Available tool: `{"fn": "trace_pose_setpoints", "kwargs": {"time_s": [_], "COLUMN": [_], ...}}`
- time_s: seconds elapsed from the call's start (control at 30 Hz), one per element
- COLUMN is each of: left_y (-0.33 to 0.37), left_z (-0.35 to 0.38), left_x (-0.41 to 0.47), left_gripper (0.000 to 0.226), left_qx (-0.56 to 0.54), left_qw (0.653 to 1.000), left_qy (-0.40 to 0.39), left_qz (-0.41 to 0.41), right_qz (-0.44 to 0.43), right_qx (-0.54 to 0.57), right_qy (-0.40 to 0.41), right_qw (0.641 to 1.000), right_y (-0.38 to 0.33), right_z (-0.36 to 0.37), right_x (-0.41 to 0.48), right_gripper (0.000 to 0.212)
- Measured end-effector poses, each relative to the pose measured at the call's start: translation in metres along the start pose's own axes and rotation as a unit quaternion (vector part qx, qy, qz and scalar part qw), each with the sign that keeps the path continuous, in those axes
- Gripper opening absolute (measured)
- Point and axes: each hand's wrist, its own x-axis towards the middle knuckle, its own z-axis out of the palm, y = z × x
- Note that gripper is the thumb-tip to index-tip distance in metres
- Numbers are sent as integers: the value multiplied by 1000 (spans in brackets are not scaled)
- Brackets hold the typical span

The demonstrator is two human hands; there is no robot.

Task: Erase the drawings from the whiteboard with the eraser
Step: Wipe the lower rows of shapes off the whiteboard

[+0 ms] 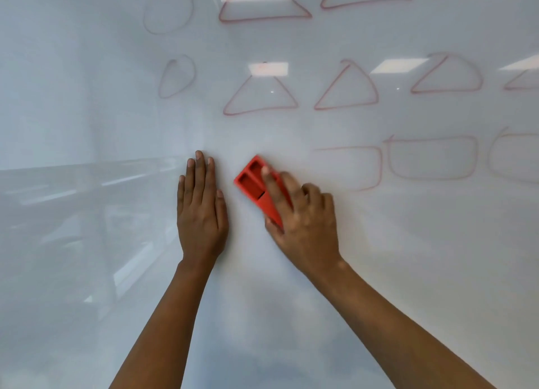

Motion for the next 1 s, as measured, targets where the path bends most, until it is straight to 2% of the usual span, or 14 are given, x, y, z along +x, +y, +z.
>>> {"fn": "trace_pose_setpoints", "kwargs": {"time_s": [0.1,0.2,0.3,0.43,0.67,0.73,0.87,1.0], "left_y": [1,3,14,34,64,72,94,116], "left_z": [-1,-3,-1,3,12,14,21,28], "left_x": [2,1,2,7,10,10,11,16], "left_gripper": [50,50,49,48,48,49,49,48], "left_qx": [-16,-29,-40,-51,-73,-86,-111,-129], "left_qw": [1000,999,998,997,997,996,994,992], "left_qy": [-1,8,26,32,13,9,2,-7], "left_qz": [-2,-15,-38,-43,-16,-13,-2,13], "right_qz": [-94,-113,-29,119,314,279,96,-57], "right_qx": [3,11,6,-5,1,0,9,28], "right_qy": [-30,-35,-21,18,77,70,13,-25], "right_qw": [995,993,999,993,946,958,995,998], "right_y": [12,30,53,92,122,107,85,110], "right_z": [-3,-6,-12,-21,-27,-24,-20,-24], "right_x": [-23,-21,-5,14,-2,-11,-38,-42], "right_gripper": [70,72,74,65,62,62,63,69]}}
